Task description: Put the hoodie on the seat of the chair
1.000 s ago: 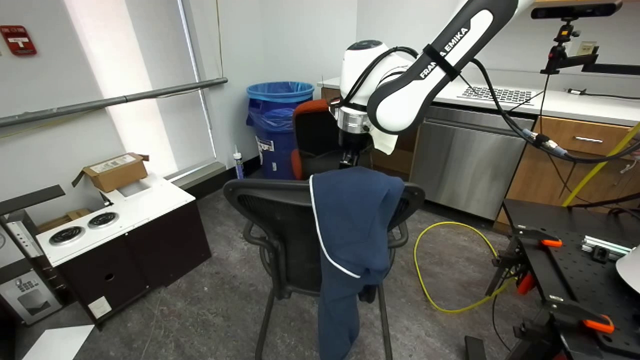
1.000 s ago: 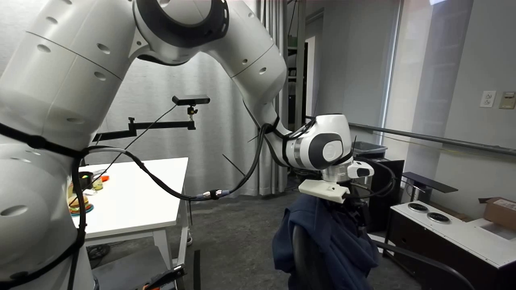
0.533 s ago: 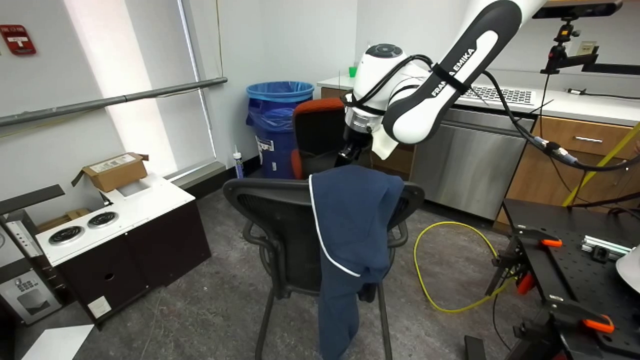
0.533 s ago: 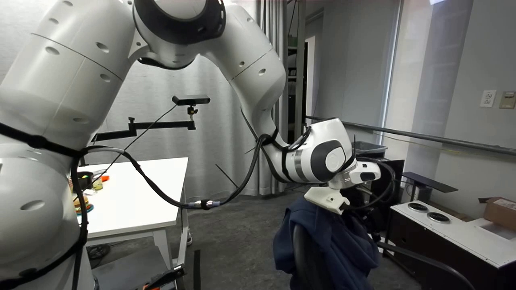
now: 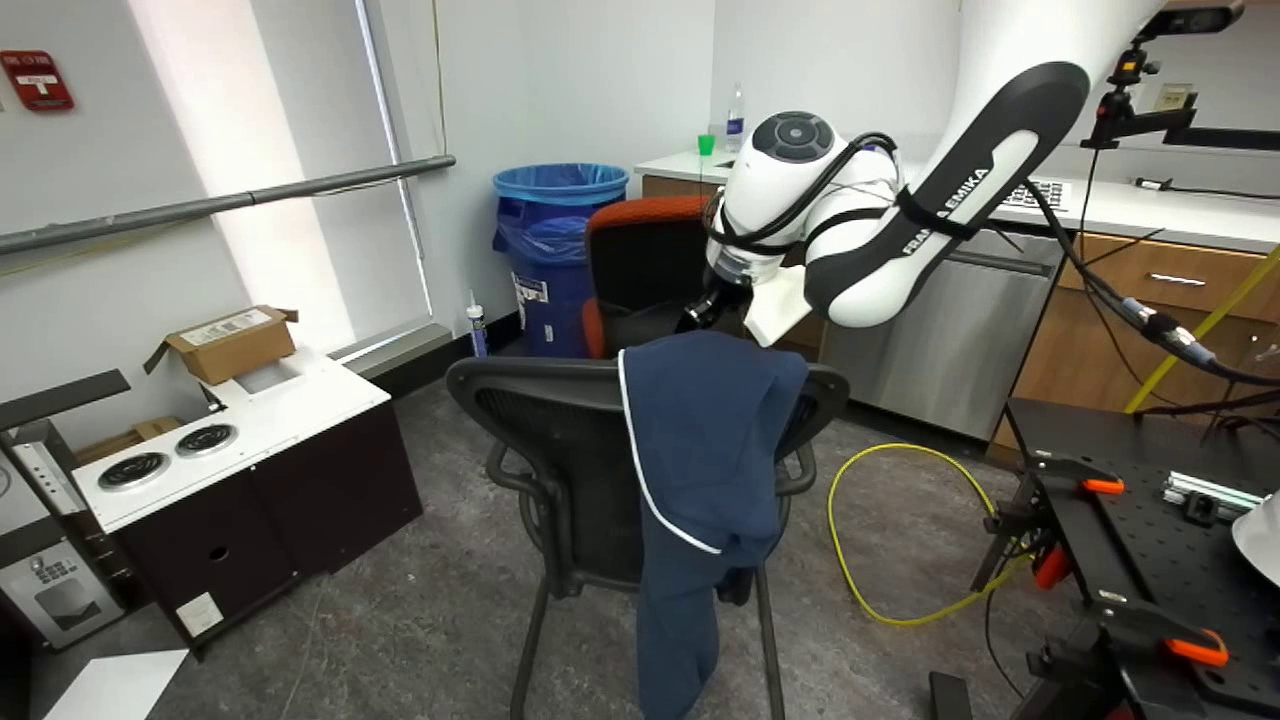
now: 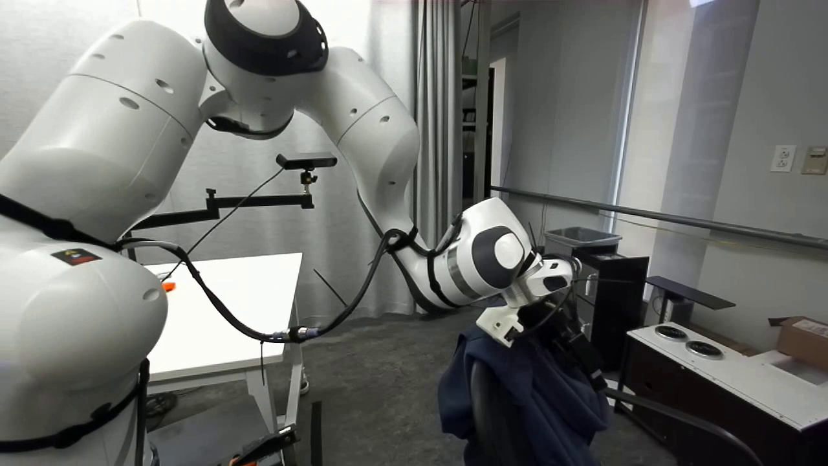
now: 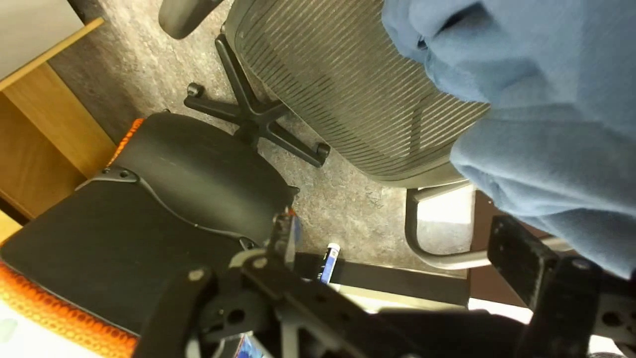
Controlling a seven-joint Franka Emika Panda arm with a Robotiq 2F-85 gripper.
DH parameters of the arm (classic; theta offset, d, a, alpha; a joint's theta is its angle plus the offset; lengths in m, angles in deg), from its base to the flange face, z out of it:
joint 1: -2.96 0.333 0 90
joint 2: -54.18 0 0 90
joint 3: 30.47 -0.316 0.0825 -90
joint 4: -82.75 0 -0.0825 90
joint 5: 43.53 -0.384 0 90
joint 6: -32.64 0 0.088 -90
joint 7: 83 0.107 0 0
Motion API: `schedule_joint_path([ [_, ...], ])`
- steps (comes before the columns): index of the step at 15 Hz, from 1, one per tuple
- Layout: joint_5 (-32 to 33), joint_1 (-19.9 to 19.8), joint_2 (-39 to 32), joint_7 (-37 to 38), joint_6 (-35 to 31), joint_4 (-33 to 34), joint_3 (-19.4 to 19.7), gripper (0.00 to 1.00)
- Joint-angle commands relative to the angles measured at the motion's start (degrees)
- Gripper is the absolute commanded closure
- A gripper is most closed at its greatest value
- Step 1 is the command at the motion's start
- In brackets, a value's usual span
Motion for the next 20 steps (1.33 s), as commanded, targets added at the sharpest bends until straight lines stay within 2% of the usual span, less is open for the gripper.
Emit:
schedule_joint_path([
  [1, -2.47, 3.46, 0.47, -1.59, -0.04, -3.11, 0.33, 0.0],
  [8, -5.1, 1.8, 1.63, -6.5, -0.63, -4.13, -3.19, 0.0],
  [9, -5.6, 0.63, 2.43, -8.06, -0.44, -4.37, -4.7, 0.0],
  [11, -6.75, -4.3, 5.76, -13.63, 0.02, -5.61, -11.01, 0.0],
  [13, -7.96, -8.27, 7.3, -17.52, -0.24, -6.32, -15.18, 0.0],
  [15, -8.6, -13.39, 8.81, -21.44, 0.3, -6.56, -20.13, 0.26],
  [17, -9.25, -19.25, 10.06, -25.22, 0.85, -6.4, -26.0, 0.41],
  [18, -9.84, -22.17, 10.61, -27.4, 1.18, -6.39, -28.94, 0.2],
  [19, -10.57, -24.98, 11.06, -29.52, 1.54, -6.43, -31.82, 0.11],
  [20, -11.18, -27.61, 11.19, -31.59, 1.74, -6.46, -34.43, 0.07],
])
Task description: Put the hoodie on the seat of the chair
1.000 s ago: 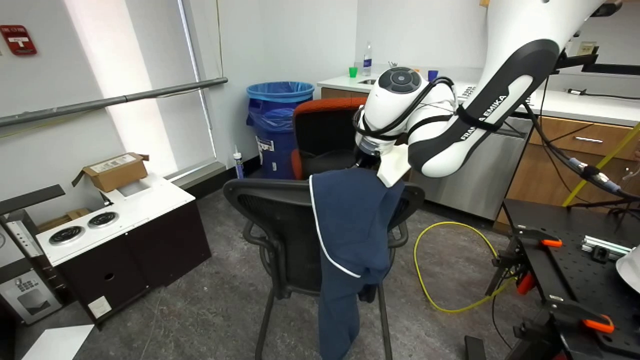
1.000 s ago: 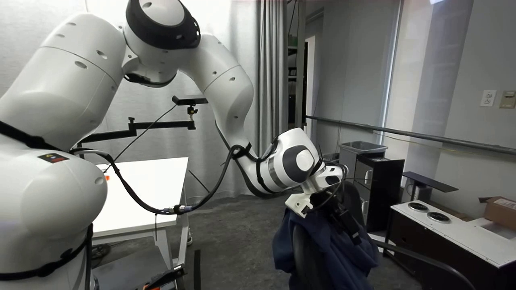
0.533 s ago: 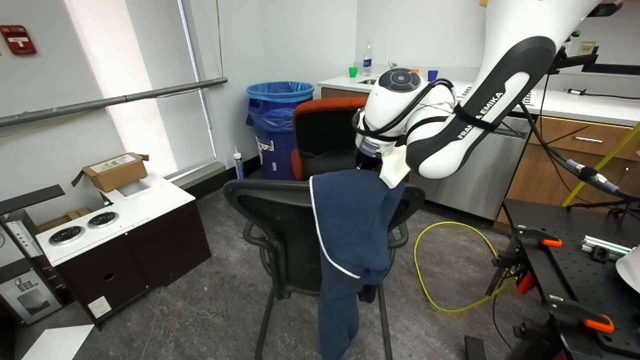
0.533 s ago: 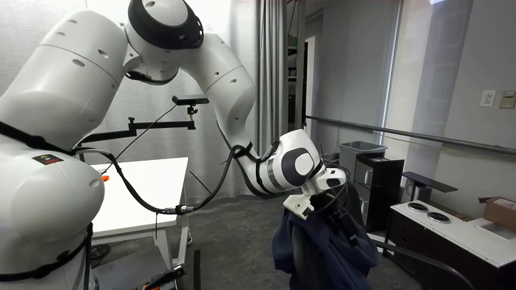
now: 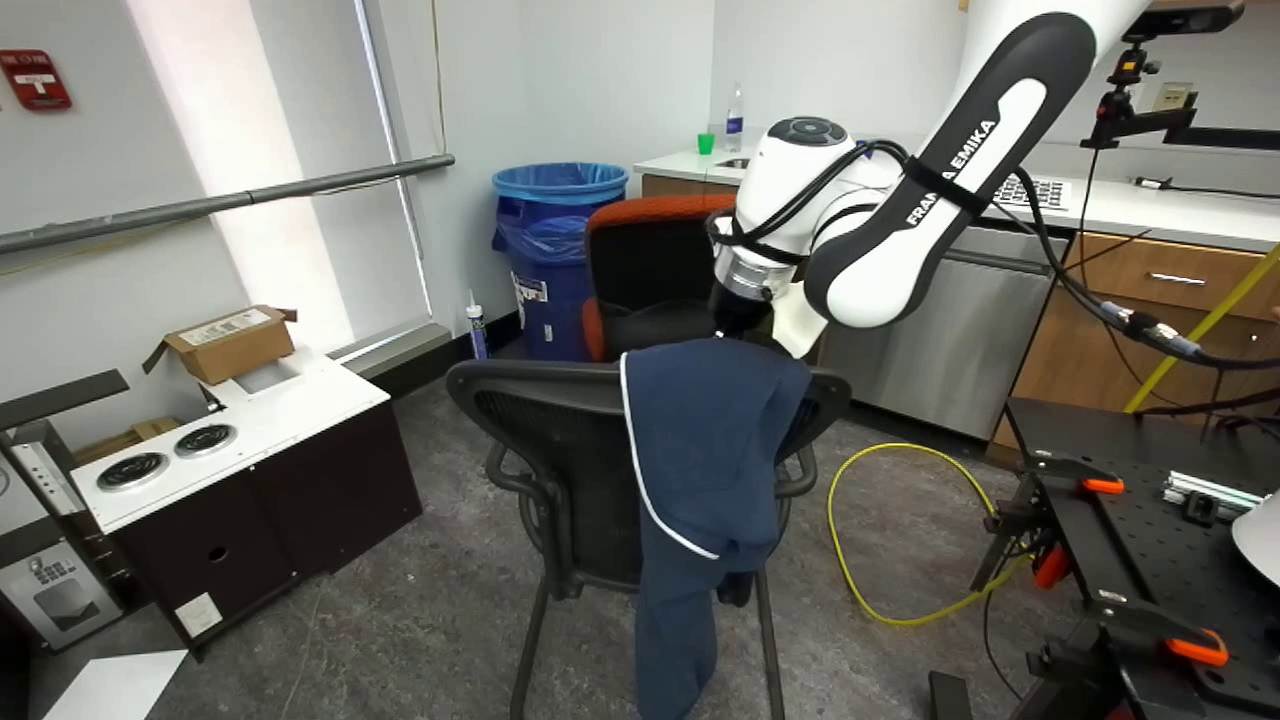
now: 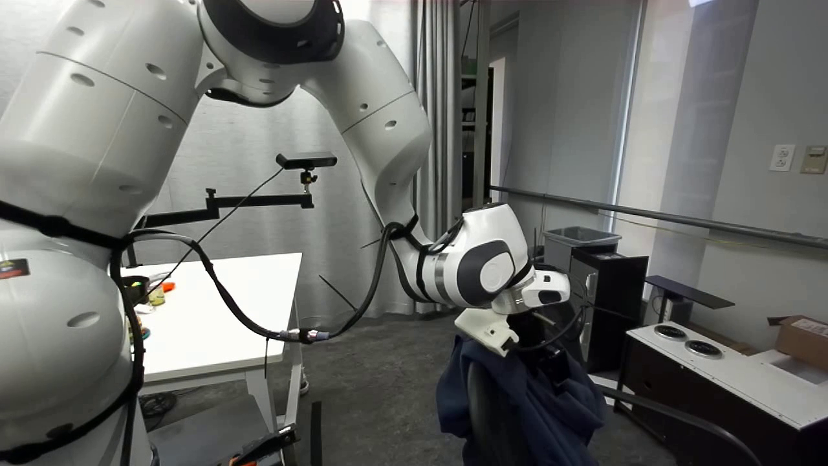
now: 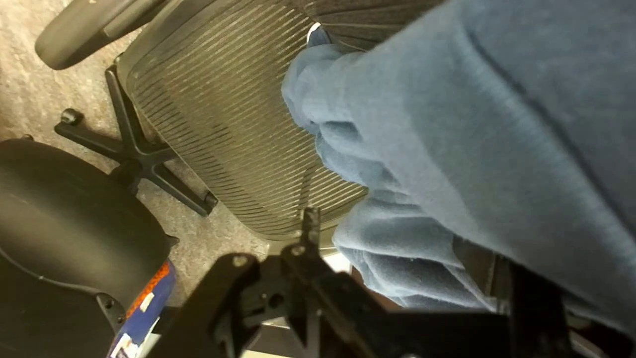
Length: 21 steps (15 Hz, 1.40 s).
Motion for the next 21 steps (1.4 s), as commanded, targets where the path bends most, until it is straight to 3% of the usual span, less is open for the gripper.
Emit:
schedule_joint_path([
  [1, -3.65, -8.57, 3.39, -9.02, 2.14, -3.73, -11.86, 0.02],
  [5, -6.58, -16.83, 2.75, -16.04, 3.68, -2.97, -19.5, 0.0],
  [8, -8.37, -20.55, 1.97, -19.2, 5.61, -2.06, -22.74, 0.0],
  [21, -7.64, -19.98, 4.19, -20.32, 7.72, -2.32, -21.42, 0.0],
])
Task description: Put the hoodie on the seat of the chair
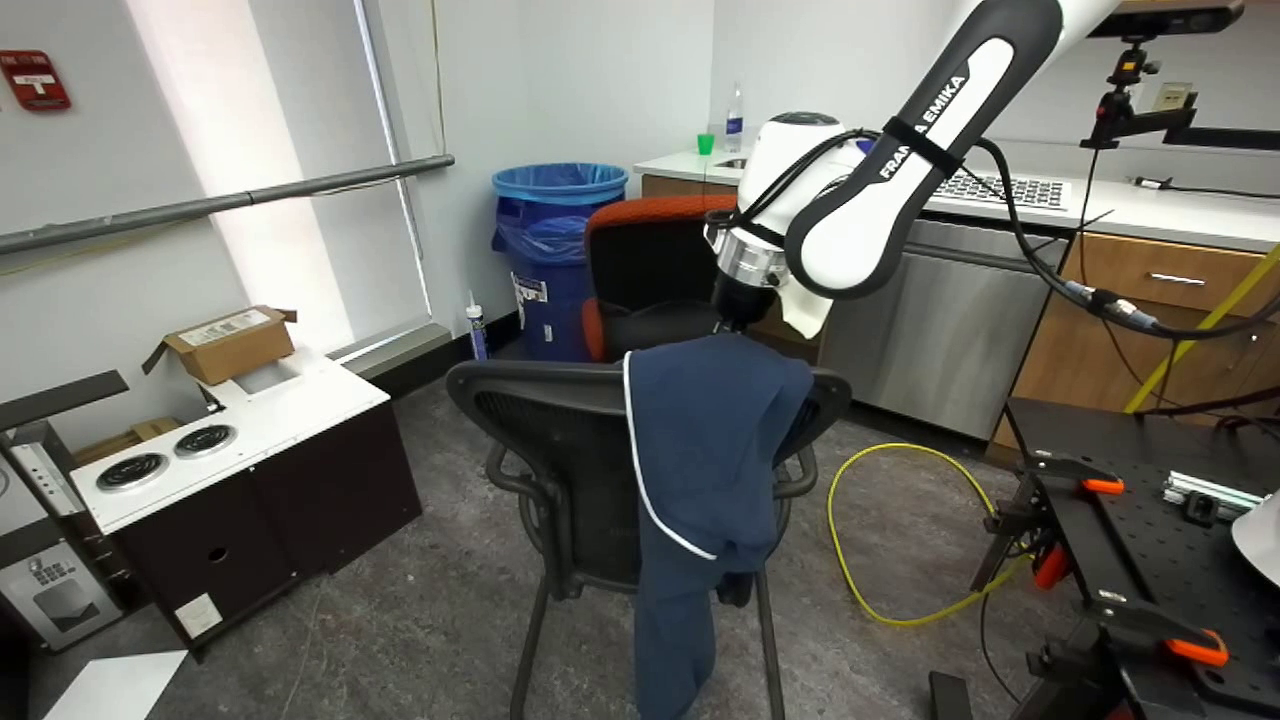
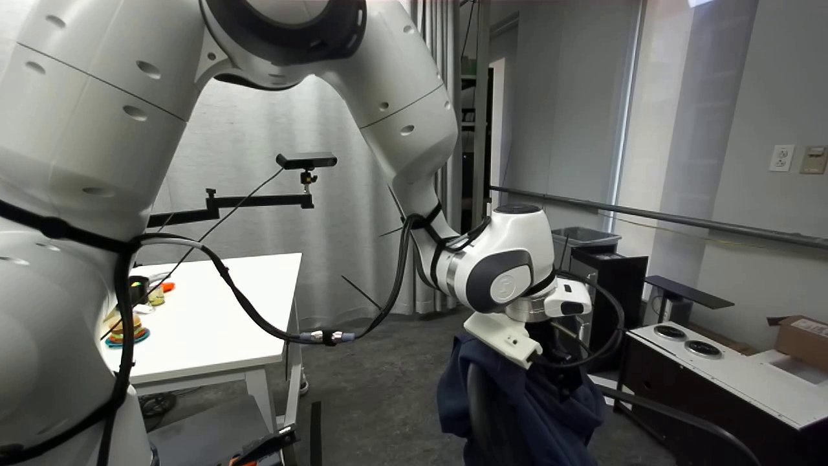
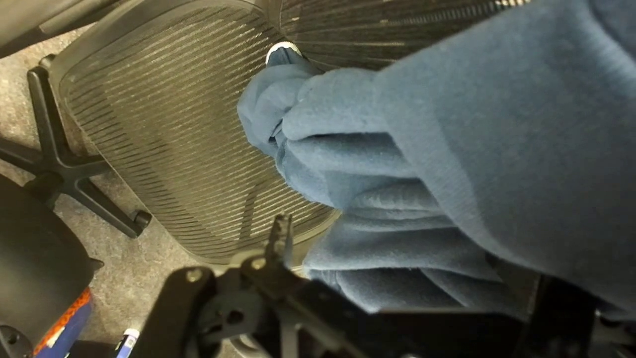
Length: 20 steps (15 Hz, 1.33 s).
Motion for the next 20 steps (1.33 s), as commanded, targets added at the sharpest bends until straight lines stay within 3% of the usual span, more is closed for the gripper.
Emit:
schedule_joint_path([
  [1, -0.72, 1.88, 2.07, -1.4, 3.02, -3.46, -0.76, 0.0],
  [10, 1.89, 8.95, -5.93, 5.41, -0.6, 5.57, 8.49, 0.0],
  [20, 1.45, 11.35, -10.6, 5.28, 1.58, 14.36, 9.44, 0.0],
])
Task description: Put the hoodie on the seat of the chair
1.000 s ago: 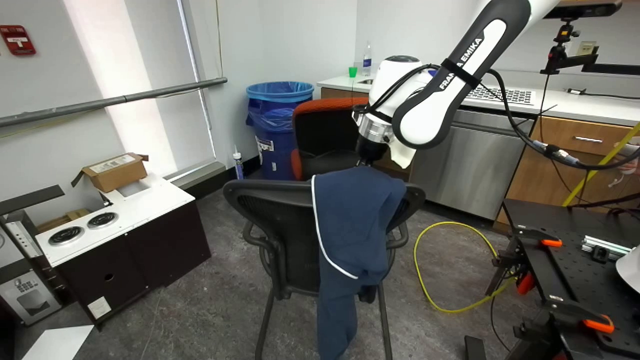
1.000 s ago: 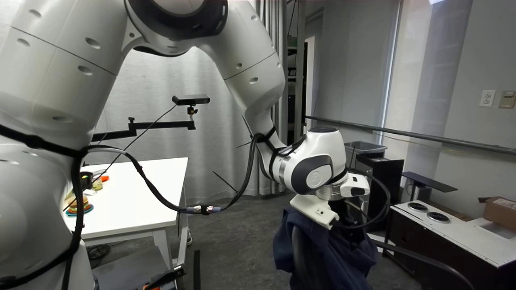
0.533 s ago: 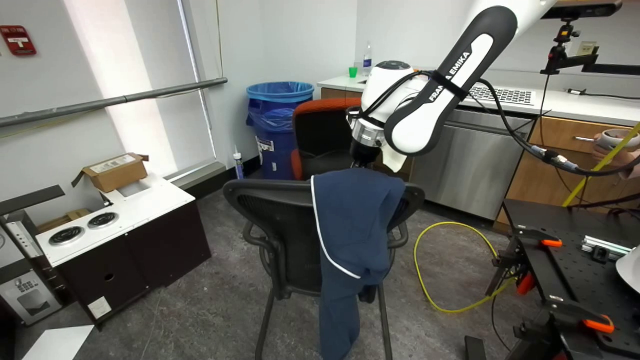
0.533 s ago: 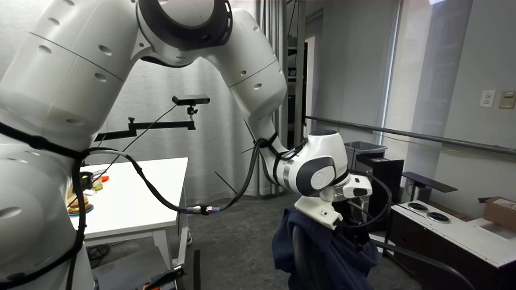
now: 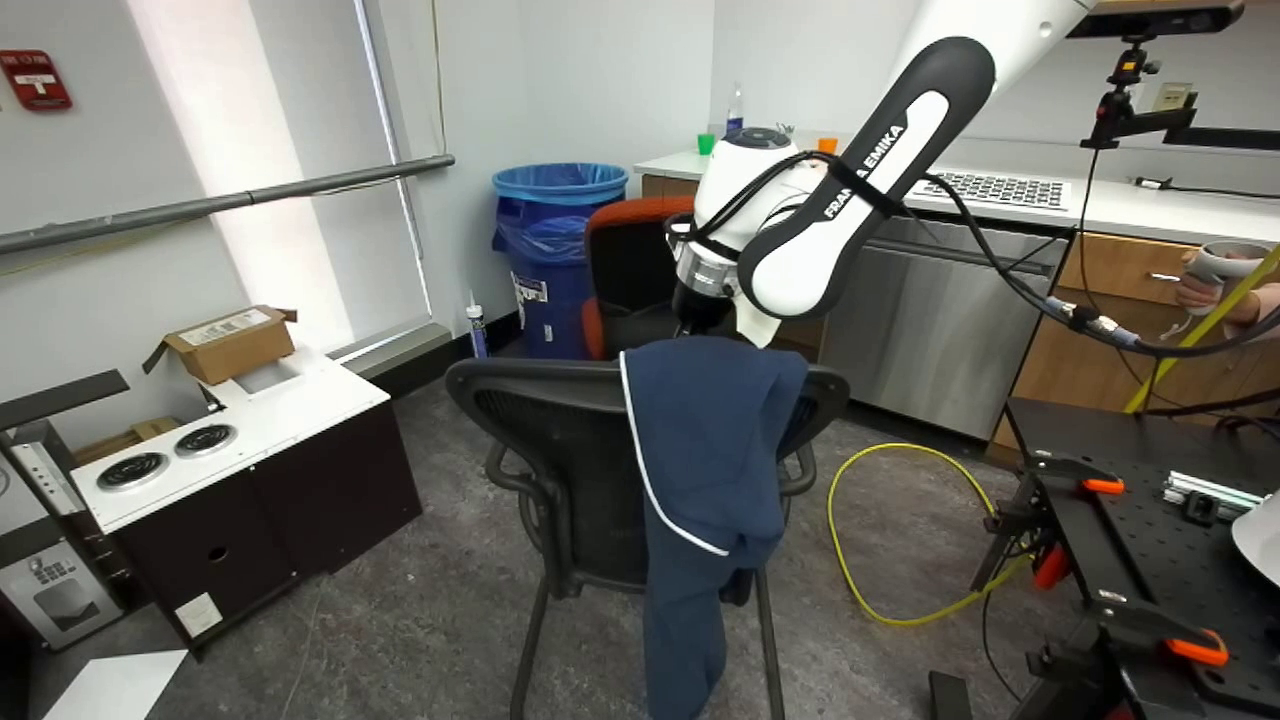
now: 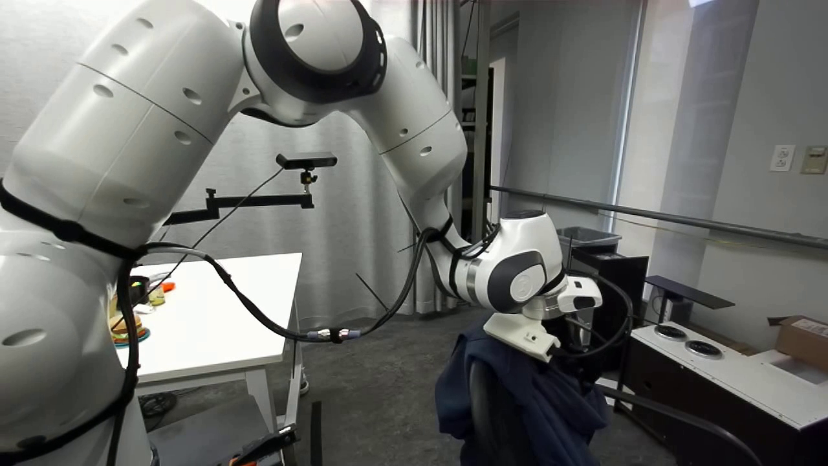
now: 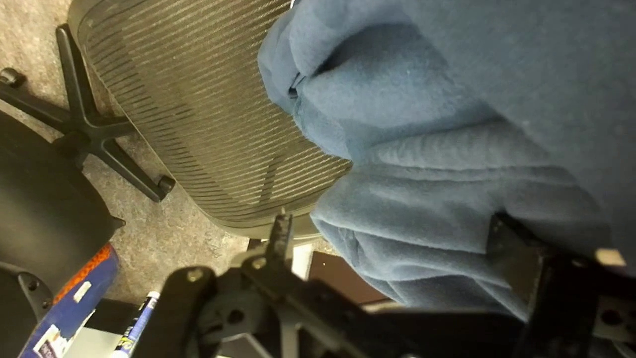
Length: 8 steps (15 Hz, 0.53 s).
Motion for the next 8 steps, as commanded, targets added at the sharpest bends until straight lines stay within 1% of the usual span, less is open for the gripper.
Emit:
schedule_joint_path([
  [1, 0.91, 1.83, -2.77, 2.36, 1.6, 4.49, 0.33, 0.0],
  [8, 1.0, 2.46, -4.62, 2.74, 2.96, 6.39, 0.36, 0.0],
])
